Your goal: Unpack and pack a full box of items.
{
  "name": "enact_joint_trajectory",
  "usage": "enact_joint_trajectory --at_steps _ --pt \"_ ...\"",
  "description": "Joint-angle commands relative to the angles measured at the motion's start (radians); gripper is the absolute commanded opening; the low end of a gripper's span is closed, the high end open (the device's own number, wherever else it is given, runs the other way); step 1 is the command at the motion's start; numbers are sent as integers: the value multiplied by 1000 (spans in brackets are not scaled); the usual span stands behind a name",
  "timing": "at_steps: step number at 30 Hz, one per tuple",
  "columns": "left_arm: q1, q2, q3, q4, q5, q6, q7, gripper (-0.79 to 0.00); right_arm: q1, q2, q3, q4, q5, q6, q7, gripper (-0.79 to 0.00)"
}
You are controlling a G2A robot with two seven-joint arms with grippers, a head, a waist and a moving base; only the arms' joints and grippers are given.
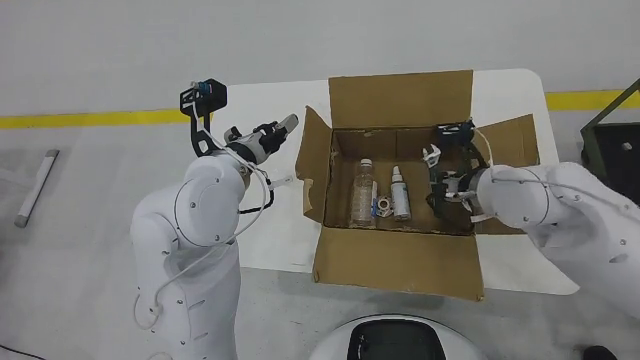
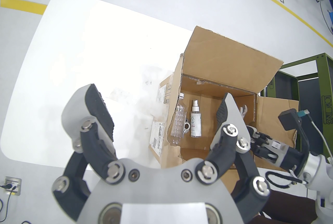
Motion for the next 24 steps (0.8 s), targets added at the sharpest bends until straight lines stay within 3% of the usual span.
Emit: enact_joint_trajectory --at_steps 1,9,17,19,20,21,22,24 --pt "0 0 0 0 0 0 0 0 31 -18 -62 41 -24 42 -40 -785" --pt "0 0 0 0 0 0 0 0 133 -84 -228 207 76 179 -177 -785" --pt "0 0 0 0 0 0 0 0 243 -121 -378 330 205 256 -254 -785" --pt "0 0 0 0 0 0 0 0 273 -127 -417 352 238 272 -270 -606" --pt "0 0 0 0 0 0 0 0 287 -129 -434 359 254 281 -279 -456" --pt "0 0 0 0 0 0 0 0 301 -131 -450 364 270 290 -288 -360" --pt "0 0 0 0 0 0 0 0 313 -132 -466 366 284 299 -297 -280" --pt "0 0 0 0 0 0 0 0 336 -132 -496 368 315 313 -312 -197"
